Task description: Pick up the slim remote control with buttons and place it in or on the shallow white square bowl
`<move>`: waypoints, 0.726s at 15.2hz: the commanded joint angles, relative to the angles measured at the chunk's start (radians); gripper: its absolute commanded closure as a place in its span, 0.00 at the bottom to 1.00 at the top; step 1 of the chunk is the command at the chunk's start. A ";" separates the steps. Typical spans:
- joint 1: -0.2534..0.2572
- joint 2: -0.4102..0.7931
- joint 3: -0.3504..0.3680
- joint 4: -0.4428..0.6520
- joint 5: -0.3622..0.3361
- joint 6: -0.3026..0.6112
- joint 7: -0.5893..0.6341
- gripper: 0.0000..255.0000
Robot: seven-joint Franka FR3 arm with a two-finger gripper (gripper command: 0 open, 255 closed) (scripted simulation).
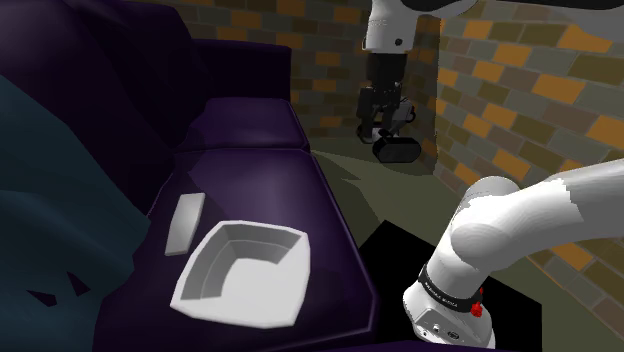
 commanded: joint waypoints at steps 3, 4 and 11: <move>0.003 0.019 0.047 -0.017 0.034 0.045 0.068 0.00; 0.005 0.032 0.070 -0.024 0.051 0.068 0.102 0.00; 0.007 0.167 0.233 -0.024 0.139 0.240 0.332 0.00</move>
